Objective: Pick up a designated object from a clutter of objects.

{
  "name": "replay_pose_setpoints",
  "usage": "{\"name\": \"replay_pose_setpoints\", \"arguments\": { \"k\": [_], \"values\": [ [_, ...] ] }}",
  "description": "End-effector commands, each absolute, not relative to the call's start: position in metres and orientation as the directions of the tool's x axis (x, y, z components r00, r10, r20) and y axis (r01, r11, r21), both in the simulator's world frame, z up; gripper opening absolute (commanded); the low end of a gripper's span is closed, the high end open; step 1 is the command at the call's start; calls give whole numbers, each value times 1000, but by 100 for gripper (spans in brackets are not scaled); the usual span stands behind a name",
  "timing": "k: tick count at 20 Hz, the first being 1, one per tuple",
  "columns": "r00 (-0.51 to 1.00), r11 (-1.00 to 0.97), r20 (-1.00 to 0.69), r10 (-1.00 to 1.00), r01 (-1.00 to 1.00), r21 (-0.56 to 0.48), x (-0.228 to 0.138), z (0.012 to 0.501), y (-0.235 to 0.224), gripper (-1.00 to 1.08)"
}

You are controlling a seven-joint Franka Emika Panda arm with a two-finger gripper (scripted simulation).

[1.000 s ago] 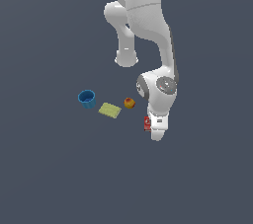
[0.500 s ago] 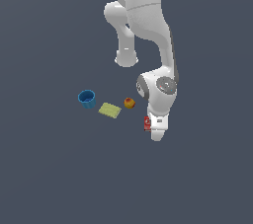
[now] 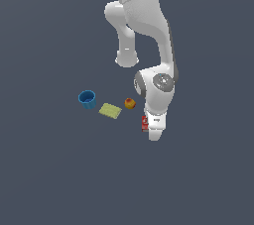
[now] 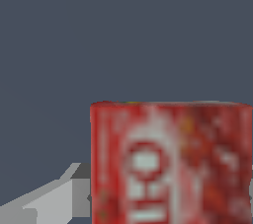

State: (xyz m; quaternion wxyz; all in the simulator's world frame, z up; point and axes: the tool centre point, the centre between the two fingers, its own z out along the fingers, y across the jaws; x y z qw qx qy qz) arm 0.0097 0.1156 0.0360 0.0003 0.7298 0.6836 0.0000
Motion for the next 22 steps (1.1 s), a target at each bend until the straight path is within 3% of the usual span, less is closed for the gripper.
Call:
{"name": "replay_pose_setpoints", "arguments": {
  "k": [1,22],
  "values": [
    [66,-66,0,998,998,1,13,49,104,-100],
    [63,-63,4,998,998,1,56,239,-57,-100]
  ]
}}
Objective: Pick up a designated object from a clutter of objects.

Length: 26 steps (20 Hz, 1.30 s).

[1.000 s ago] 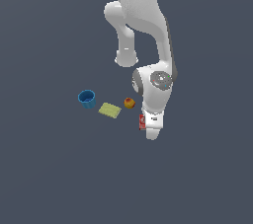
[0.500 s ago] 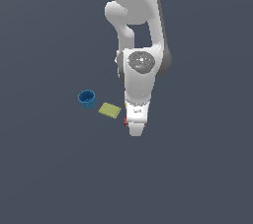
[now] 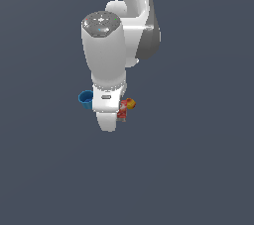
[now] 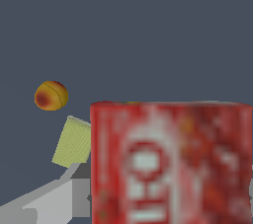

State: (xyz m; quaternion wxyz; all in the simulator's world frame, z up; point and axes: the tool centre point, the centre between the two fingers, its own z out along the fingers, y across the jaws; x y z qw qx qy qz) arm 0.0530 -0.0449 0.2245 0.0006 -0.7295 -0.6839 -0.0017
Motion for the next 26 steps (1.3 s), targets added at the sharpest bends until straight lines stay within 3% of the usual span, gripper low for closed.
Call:
{"name": "replay_pose_setpoints", "arguments": {
  "k": [1,12,26],
  "values": [
    [63,-63,4,998,998,1,58,249,-66,-100],
    [64,-64,3,998,998,0,81,339,-143,-100],
    [66,-66,1,998,998,0,102,410,-205,-100]
  ]
}}
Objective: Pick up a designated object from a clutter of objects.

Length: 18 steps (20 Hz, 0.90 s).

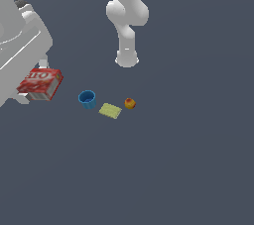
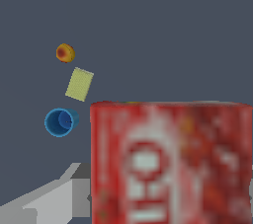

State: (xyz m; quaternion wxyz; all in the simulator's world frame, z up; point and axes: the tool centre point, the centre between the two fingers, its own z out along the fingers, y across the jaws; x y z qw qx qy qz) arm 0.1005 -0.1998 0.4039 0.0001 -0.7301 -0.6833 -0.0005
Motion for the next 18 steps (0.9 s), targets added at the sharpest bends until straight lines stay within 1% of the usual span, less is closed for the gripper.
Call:
{"name": "replay_pose_setpoints", "arguments": {
  "k": [1,9,18],
  "values": [
    [66,-66,1,998,998,0,104,414,-209,-100],
    [66,-66,0,998,998,0,111,437,-228,-100],
    [66,-66,0,998,998,0,116,447,-237,-100]
  ]
}}
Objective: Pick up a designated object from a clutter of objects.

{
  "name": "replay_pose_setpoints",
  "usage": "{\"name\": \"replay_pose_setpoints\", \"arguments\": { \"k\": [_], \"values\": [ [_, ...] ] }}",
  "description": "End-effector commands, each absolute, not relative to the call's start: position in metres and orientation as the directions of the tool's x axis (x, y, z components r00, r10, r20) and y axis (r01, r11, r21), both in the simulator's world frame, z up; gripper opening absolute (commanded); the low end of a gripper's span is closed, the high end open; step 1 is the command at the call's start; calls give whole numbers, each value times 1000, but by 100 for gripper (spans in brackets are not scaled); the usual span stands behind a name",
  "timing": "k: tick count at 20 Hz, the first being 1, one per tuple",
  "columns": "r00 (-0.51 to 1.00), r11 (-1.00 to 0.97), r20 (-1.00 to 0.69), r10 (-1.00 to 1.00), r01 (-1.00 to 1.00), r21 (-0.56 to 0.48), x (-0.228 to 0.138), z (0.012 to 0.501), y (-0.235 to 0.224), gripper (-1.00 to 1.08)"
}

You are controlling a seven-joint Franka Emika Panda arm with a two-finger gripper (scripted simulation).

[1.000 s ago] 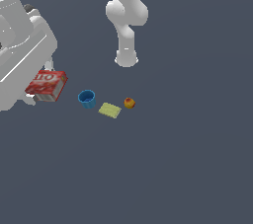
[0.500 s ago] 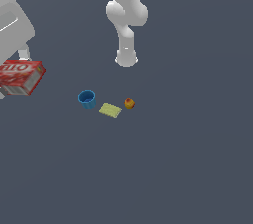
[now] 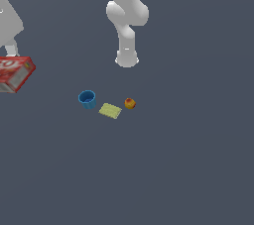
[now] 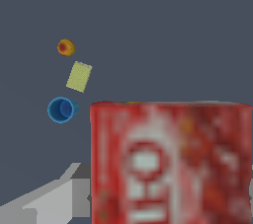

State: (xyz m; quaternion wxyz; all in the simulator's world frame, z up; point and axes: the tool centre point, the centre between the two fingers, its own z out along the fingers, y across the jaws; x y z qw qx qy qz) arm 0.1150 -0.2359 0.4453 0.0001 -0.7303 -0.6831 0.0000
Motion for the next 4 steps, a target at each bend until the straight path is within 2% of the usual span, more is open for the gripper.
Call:
{"name": "replay_pose_setpoints", "arguments": {
  "k": [1,4],
  "values": [
    [66,-66,0,998,998,0,116,447,-237,-100],
    [66,-66,0,998,998,0,116,447,-238,-100]
  ]
}}
